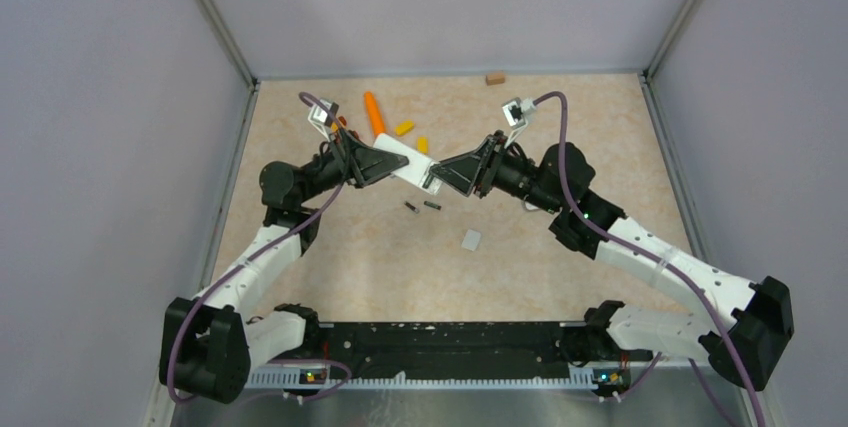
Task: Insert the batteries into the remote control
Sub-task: Adjust the remote control.
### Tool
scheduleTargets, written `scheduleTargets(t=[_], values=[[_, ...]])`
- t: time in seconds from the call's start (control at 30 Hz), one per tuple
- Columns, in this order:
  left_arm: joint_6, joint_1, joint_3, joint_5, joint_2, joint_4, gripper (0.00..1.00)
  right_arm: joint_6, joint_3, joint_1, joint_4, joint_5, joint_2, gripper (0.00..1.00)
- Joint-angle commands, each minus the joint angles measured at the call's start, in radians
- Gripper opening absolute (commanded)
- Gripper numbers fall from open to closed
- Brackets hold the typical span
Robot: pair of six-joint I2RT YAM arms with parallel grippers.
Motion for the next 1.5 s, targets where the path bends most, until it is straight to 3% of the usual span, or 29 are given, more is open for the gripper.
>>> scheduleTargets(t=[0.0,0.23,0.37,0.43,0.53,0.63,0.8,0.97,1.17,1.27,1.33,1.4,1.47], values=[[0.011,-0.003,0.042,0.042,-0.013,0.033,0.0,-0.017,0.007,0.002,0.059,-0.042,-0.009,0.31],[-0.003,-0.003,0.052,0.059,-0.013,0.031,0.0,-0.033,0.007,0.001,0.062,-0.05,0.019,0.17],[-0.003,-0.003,0.059,0.075,-0.011,0.033,0.0,-0.05,0.01,0.002,0.056,-0.038,0.032,0.15],[0.004,-0.003,0.063,0.086,-0.011,0.033,0.0,-0.048,0.017,0.002,0.044,-0.039,0.04,0.24],[0.024,-0.003,0.067,0.111,-0.014,0.028,0.0,-0.04,0.019,0.001,0.048,-0.059,0.039,0.52],[0.077,-0.003,0.074,0.143,-0.023,-0.015,0.0,-0.027,-0.016,0.002,0.102,-0.063,0.004,0.73],[0.138,-0.003,0.079,0.203,-0.043,-0.034,0.0,-0.039,-0.009,-0.014,0.132,-0.186,0.013,0.77],[0.172,-0.004,0.089,0.248,-0.064,-0.055,0.0,-0.103,0.096,-0.015,0.03,-0.385,0.106,0.65],[0.215,-0.004,0.091,0.28,-0.104,-0.082,0.0,-0.109,0.136,-0.017,0.023,-0.394,0.143,0.27],[0.243,-0.004,0.099,0.221,-0.125,-0.162,0.22,-0.031,0.083,-0.016,0.161,-0.352,0.141,0.06],[0.218,-0.004,0.095,0.164,-0.129,-0.164,0.43,0.044,0.026,-0.017,0.28,-0.303,0.141,0.0],[0.178,-0.006,0.079,0.095,-0.13,-0.139,0.53,0.129,-0.031,-0.016,0.404,-0.238,0.145,0.0],[0.119,-0.009,0.043,0.018,-0.131,-0.072,0.57,0.208,-0.074,-0.016,0.514,-0.188,0.155,0.0]])
